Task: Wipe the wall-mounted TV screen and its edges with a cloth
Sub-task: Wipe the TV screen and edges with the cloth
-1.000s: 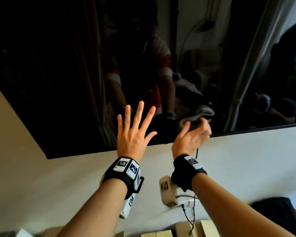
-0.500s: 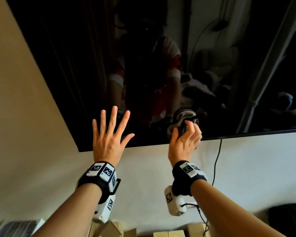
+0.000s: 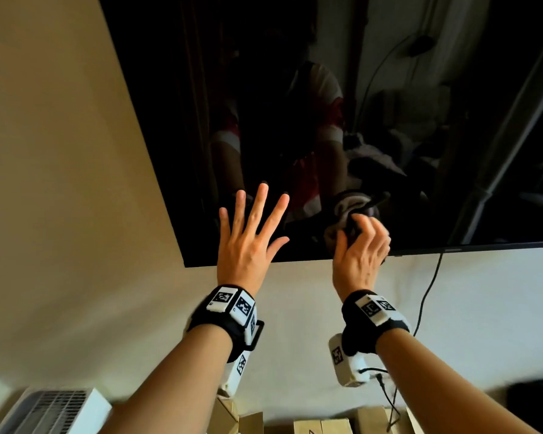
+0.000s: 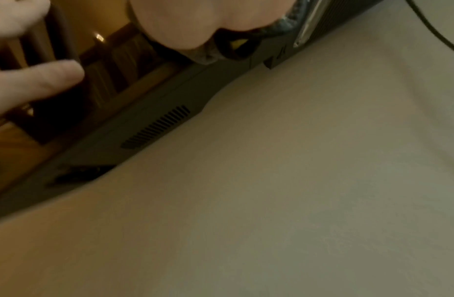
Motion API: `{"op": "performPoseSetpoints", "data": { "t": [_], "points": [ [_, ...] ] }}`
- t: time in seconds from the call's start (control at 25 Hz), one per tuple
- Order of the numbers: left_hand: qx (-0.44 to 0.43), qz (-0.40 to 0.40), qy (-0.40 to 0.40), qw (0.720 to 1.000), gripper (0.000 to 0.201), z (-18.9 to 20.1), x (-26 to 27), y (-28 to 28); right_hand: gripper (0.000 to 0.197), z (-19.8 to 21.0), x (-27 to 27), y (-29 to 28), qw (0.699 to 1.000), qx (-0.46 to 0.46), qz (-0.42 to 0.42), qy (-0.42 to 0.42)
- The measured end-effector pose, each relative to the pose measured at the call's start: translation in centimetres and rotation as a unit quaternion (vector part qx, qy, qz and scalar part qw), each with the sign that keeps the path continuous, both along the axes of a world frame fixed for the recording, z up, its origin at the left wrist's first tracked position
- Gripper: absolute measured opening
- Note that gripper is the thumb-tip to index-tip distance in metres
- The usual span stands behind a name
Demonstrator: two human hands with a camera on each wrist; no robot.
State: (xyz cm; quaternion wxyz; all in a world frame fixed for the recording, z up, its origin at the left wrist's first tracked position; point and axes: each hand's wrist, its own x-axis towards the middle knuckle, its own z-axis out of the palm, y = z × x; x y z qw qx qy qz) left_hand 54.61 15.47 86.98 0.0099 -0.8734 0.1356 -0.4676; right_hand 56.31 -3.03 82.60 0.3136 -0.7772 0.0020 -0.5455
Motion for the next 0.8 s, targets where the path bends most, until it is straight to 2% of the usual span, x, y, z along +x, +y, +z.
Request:
{"op": "performPoseSetpoints", "data": {
  "t": [0.08, 0.12, 0.2, 0.28, 0.44, 0.48, 0.6, 0.64, 0.76, 0.8],
  "points": [
    [0.018, -0.008, -0.018, 1.000, 0.069, -0.1, -0.3, 1.0, 0.039, 0.7, 0.0, 1.8, 0.994, 0.107, -0.013, 0.000],
    [0.022, -0.012, -0.030, 0.999, 0.066, -0.1, -0.5, 1.8, 0.039, 0.6, -0.3, 3.5, 0.993, 0.117, -0.008, 0.000],
    [0.011, -0.005, -0.042, 0.999, 0.063, -0.5, -0.8, 4.2, 0.038, -0.6, -0.9, 6.3, 1.000, 0.008, 0.029, -0.009],
    [-0.002, 0.010, -0.037, 0.999, 0.063, -1.0, -1.0, 6.6, 0.037, -0.9, -0.8, 6.4, 0.995, -0.078, 0.065, -0.011],
    [-0.009, 0.006, -0.012, 1.000, 0.062, -1.9, -0.9, 8.7, 0.038, 0.0, -0.4, 7.7, 0.999, 0.028, 0.021, 0.002],
    [-0.012, -0.001, -0.007, 1.000, 0.063, -2.0, -0.8, 8.7, 0.038, -0.4, -0.6, 8.9, 0.999, 0.007, 0.032, 0.002],
    [-0.005, 0.006, -0.009, 1.000, 0.063, -2.1, -0.8, 8.9, 0.035, -1.8, -0.9, 10.3, 0.986, -0.144, 0.084, -0.016],
    [0.002, 0.014, -0.014, 1.000, 0.063, -2.2, -0.8, 9.0, 0.035, -1.5, -0.7, 10.0, 0.985, -0.149, 0.082, -0.019],
    [0.012, 0.029, -0.023, 0.999, 0.062, -2.3, -1.0, 9.0, 0.035, -0.1, -0.4, 10.4, 0.997, -0.059, 0.048, -0.022],
    [0.009, 0.027, -0.025, 0.999, 0.062, -2.3, -1.0, 8.9, 0.035, -0.4, -0.6, 10.8, 0.997, -0.060, 0.048, -0.017]
  ]
}}
